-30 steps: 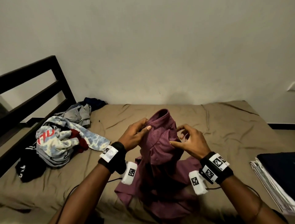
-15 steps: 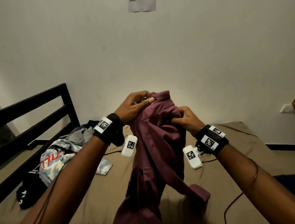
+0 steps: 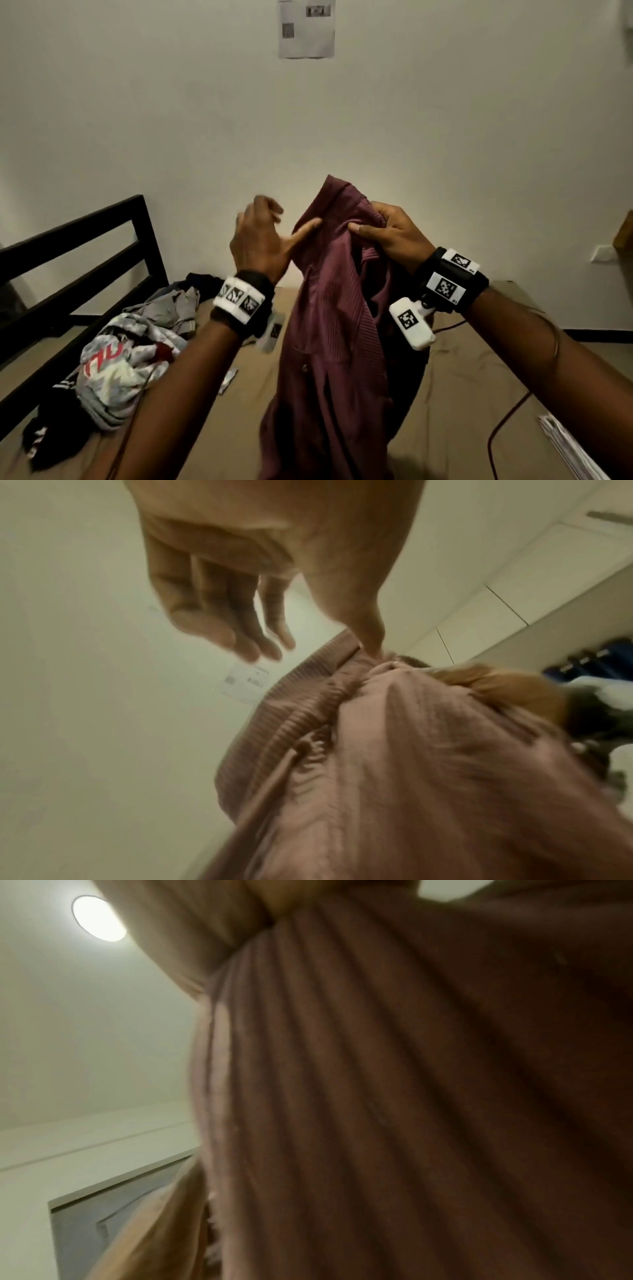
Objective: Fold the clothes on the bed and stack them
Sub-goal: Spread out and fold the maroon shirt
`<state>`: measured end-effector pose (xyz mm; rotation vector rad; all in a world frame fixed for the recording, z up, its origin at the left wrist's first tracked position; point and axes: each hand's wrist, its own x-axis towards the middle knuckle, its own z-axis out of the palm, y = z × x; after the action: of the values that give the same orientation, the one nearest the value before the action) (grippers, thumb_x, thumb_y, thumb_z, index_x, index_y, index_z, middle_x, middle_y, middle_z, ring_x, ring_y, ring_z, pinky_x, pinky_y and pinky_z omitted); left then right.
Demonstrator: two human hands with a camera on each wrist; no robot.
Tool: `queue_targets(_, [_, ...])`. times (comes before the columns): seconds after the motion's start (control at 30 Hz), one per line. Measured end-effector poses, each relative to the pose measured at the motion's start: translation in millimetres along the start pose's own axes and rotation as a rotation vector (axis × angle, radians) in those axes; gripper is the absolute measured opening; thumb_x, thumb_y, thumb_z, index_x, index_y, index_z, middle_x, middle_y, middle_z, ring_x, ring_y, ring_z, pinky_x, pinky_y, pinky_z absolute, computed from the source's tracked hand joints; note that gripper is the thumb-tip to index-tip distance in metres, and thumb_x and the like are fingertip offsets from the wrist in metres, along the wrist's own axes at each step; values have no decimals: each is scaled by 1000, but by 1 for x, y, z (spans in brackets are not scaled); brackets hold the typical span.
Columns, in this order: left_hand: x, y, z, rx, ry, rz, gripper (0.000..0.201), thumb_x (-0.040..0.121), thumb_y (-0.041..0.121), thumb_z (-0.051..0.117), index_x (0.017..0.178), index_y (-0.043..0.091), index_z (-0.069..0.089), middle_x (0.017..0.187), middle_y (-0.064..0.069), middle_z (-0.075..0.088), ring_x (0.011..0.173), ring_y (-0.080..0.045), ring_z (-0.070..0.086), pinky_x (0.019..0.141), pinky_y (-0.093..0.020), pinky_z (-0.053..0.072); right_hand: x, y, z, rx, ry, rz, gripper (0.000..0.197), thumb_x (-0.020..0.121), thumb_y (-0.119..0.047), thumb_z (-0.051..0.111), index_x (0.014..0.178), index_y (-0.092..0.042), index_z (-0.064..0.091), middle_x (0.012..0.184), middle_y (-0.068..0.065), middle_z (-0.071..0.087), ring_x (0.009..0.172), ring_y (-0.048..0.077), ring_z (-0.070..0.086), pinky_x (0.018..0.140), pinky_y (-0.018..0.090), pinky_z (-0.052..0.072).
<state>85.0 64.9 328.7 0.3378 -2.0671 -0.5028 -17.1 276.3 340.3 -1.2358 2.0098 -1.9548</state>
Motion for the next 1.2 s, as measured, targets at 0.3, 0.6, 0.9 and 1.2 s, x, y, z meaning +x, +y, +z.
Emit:
queue_targets(0.3, [-130,-39,80,-685,-986,-406,29,91,31,77,74,11,65,74,-9,60,71,-18,60,72,-40,57,-15,29,-12,-81,72,81,25,96,-13,66,99,11,60,86,13,61,80,24,61,77,39,50])
queue_targets(0.6, [-79,-46,71,-674,-546,-561,21,89,18,55,68,18,54,60,3,50,56,-16,40,49,-24,29,-32,29,-63,-48,162,144,35,86,-9,77,109,12,63,101,24,72,87,26,71,84,34,60])
queue_targets(0.9, [-41,-56,63,-47,-640,-62,54,80,69,71,76,16,73,72,2,69,72,-16,64,66,-32,50,-82,87,-103,-201,-11,345,41,64,-18,94,96,-3,73,93,16,74,83,23,69,78,34,55])
queue_targets(1.2, [-22,-62,47,-377,-835,-18,58,89,43,76,59,2,47,59,-4,38,57,-16,37,58,-31,28,-164,216,-130,-476,-422,628,20,81,-28,85,85,-10,78,79,8,75,71,15,65,69,36,52])
